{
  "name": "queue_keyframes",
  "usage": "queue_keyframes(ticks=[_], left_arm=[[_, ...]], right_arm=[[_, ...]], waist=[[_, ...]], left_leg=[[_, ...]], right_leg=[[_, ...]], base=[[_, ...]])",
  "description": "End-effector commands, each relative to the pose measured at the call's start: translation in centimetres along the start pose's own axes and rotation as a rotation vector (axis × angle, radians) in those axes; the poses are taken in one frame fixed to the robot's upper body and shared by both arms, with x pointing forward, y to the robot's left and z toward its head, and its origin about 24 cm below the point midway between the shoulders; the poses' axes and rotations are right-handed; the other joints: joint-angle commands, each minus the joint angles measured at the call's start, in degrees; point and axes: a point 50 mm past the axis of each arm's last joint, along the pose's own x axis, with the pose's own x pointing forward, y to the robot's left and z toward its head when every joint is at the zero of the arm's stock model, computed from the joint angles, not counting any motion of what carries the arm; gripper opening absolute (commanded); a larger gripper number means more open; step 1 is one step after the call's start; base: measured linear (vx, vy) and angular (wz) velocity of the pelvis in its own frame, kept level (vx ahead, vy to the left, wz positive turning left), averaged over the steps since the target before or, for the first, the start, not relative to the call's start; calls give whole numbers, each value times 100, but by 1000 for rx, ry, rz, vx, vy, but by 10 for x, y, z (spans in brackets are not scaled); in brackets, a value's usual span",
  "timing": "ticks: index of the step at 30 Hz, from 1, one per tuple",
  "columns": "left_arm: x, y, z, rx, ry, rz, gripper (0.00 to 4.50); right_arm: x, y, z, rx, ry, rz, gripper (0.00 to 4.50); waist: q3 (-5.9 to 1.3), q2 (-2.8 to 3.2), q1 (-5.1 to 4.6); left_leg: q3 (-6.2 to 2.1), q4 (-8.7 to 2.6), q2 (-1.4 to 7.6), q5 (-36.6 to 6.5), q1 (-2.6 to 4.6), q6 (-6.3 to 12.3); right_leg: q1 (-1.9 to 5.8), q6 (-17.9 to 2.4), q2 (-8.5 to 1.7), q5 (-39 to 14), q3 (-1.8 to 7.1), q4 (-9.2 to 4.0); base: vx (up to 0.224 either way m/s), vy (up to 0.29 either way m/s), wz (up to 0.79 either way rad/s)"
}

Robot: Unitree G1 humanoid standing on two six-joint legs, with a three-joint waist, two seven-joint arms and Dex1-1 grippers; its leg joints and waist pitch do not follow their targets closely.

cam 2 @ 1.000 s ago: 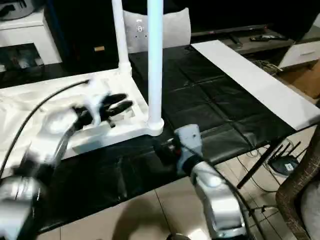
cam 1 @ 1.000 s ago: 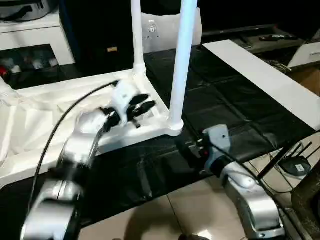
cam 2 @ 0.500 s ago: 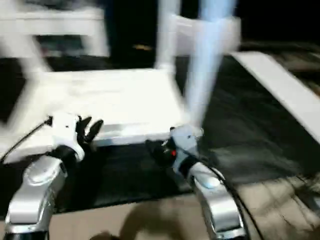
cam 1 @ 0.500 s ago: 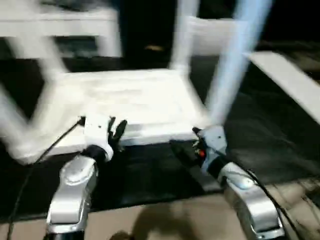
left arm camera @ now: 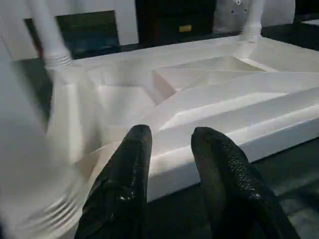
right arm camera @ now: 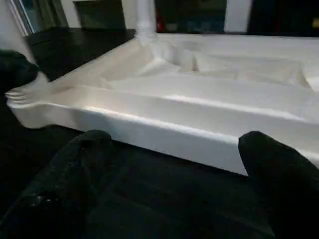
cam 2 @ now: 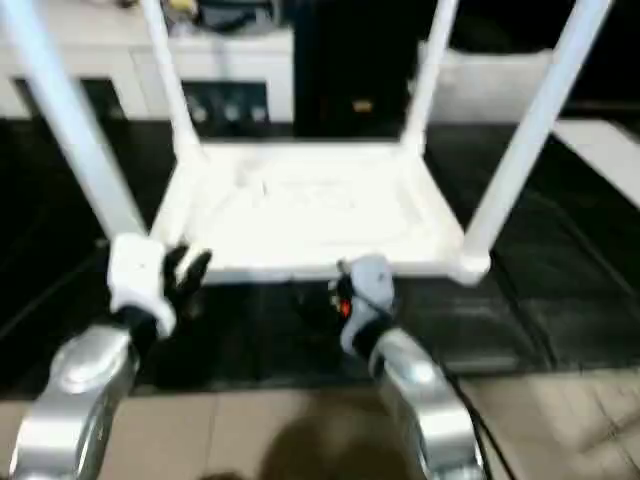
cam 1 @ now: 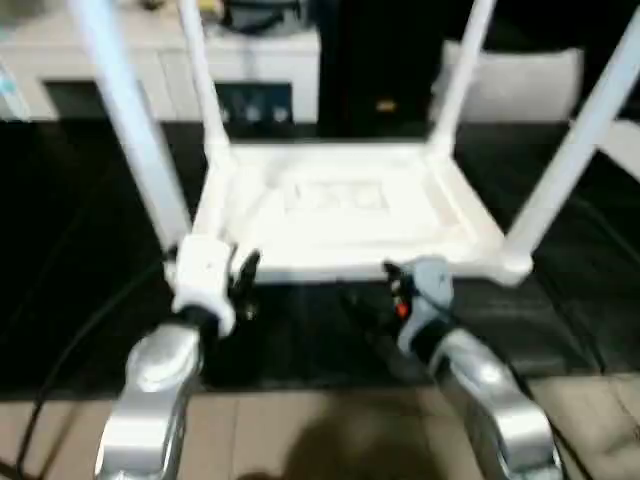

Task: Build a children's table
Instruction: Rotate leg to tighten

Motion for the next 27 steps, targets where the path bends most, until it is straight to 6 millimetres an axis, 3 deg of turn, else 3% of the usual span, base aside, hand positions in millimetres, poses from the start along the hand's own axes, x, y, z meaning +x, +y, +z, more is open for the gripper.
queue_keyframes(ticks=[1,2,3,4,5,6,7,8,9,10,11,12,13,14,15,16,17,18,19,20,21,22,23,24,26,27], left_arm=[[4,-10,2,-12,-4,-20,159],[4,-11,0,-12,-1,-19,159],[4,-12,-1,-17,0,-19,159],[5,-12,-1,-27,2,-16,178],[6,-11,-3,-35,13,6,178],[6,-11,-4,-32,20,16,178],[6,-8,-5,-42,22,46,178],[6,-7,-5,-54,20,66,178],[6,-4,-4,-69,14,92,178],[6,-2,-5,-62,20,103,178],[5,-1,-5,-54,26,110,178],[5,2,-6,-55,28,119,178],[4,4,-5,-48,21,128,178],[3,8,-3,-39,10,135,178],[3,10,-2,-29,6,140,178],[3,12,-1,-21,6,145,178],[4,12,0,-23,1,142,178],[4,12,1,-34,-3,126,178],[5,11,3,-22,-13,115,178],[5,9,6,-9,-24,109,178],[5,9,6,-9,-26,105,178],[5,7,6,-19,-29,88,178],[5,6,7,-29,-31,72,178],[5,5,7,-43,-51,73,178],[4,1,6,-58,-55,52,178],[3,-1,5,-48,-51,47,178]], right_arm=[[-3,-8,10,-29,-27,-41,450],[-4,-9,10,-24,-33,-47,450],[-5,-10,10,-27,-35,-55,450],[-6,-12,11,-29,-35,-66,450],[-7,-15,10,-32,-31,-77,450],[-8,-16,10,-33,-28,-78,450],[-8,-16,10,-32,-27,-76,450],[-9,-17,10,-32,-26,-74,450],[-9,-17,12,-33,-31,-60,450],[-9,-17,12,-48,-35,-57,450],[-9,-17,13,-60,-38,-55,450],[-9,-16,13,-62,-38,-29,450],[-10,-15,12,-56,-34,-10,450],[-11,-14,12,-42,-27,17,450],[-11,-13,10,-28,-16,27,450],[-11,-12,9,-15,-5,35,450],[-11,-11,9,-21,-2,33,450],[-11,-11,9,-35,-10,29,450],[-11,-13,9,-21,-24,-2,450],[-11,-16,10,-4,-42,-50,450],[-11,-17,10,-5,-46,-64,450],[-12,-19,11,-26,-44,-83,450],[-12,-20,11,-45,-43,-100,450],[-14,-20,8,-17,4,-111,450],[-17,-19,8,2,6,-99,450],[-19,-20,8,3,-1,-102,450]], waist=[[-189,320,-39],[-261,311,-68],[-412,248,-103],[-464,169,-101],[-523,206,-31],[-509,154,42],[-488,55,62],[-474,-35,74],[-505,-302,68],[-530,-482,65],[-483,-600,201],[-377,-615,147],[-317,-652,134],[-417,-657,222],[-463,-750,240],[-479,-704,226],[-503,-557,208],[-500,-421,206],[-479,-356,151],[-460,-355,116],[-432,-365,146],[-416,-387,155],[-390,-402,222],[-376,-419,269],[-383,-396,290],[-386,-397,279]], left_leg=[[-1121,-1662,734,-3751,179,-1810],[-1288,-1665,595,-3268,345,-1688],[-1390,-1609,533,-2154,569,-1436],[-1432,-1620,480,-1496,646,-1302],[-1177,-1594,600,-164,766,-1365],[-1162,-1862,578,-392,585,-1526],[-1194,-2066,602,-1612,441,-1521],[-1137,-2121,576,-2132,345,-1341],[-948,-2027,393,-2463,206,-666],[-764,-1787,222,-2223,83,-330],[181,-299,31,-913,-60,99],[385,-98,249,-15,-241,54],[456,-102,270,228,-304,-11],[525,-292,385,229,-363,26],[605,-594,475,129,-177,190],[626,-739,536,142,-107,253],[615,-953,698,259,-18,414],[537,-1068,1015,257,142,600],[502,-1159,1167,165,180,647],[464,-1262,1355,-184,196,645],[533,-1263,1363,-569,297,555],[611,-1237,1301,-668,279,482],[768,-1185,1181,-599,237,294],[848,-1181,1156,-519,250,162],[870,-1229,1244,-595,293,69],[849,-1291,1289,-744,277,17]], right_leg=[[-15,-26,24,-446,98,151],[-59,-121,96,-800,125,122],[-69,-192,78,-844,205,-30],[-57,-229,82,-806,220,-109],[-42,-96,26,-324,208,-241],[158,-141,21,-327,241,-325],[230,-216,2,-443,353,-330],[267,-326,-39,-444,431,-375],[297,-672,-272,-744,709,-757],[320,-876,-513,-1284,929,-1069],[162,-1205,-1245,-2628,1111,-1931],[147,-159,-1204,-3123,1201,-1726],[219,207,-1151,-3375,1090,-1685],[423,311,-994,-2781,1127,-1483],[428,228,-754,-1974,994,-1396],[442,136,-675,-1581,906,-1365],[442,-6,-563,-756,812,-1340],[287,-53,-527,-215,723,-1266],[246,-198,-564,-169,634,-1261],[253,-417,-659,-226,592,-1227],[183,-699,-726,-343,593,-1261],[198,-774,-751,-475,606,-1287],[222,-740,-750,-893,616,-1351],[194,-603,-697,-1266,596,-1382],[140,-528,-667,-1282,576,-1347],[159,-537,-669,-1159,553,-1305]], base=[[-65,118,59],[-62,51,48],[-62,51,48],[-81,-7,40],[-127,-53,11],[-127,-53,11],[-160,-100,-9],[-146,-176,-3],[-146,-176,-3],[-144,-278,-1],[-169,-291,-9],[-169,-291,-9],[-104,-228,-25],[-40,-187,-20],[-40,-187,-20],[-61,-135,-2],[-72,-93,8],[-72,-93,8],[-63,-50,6],[0,0,0],[0,0,0],[0,0,0],[0,0,0],[0,0,0],[0,0,0],[0,0,0]])
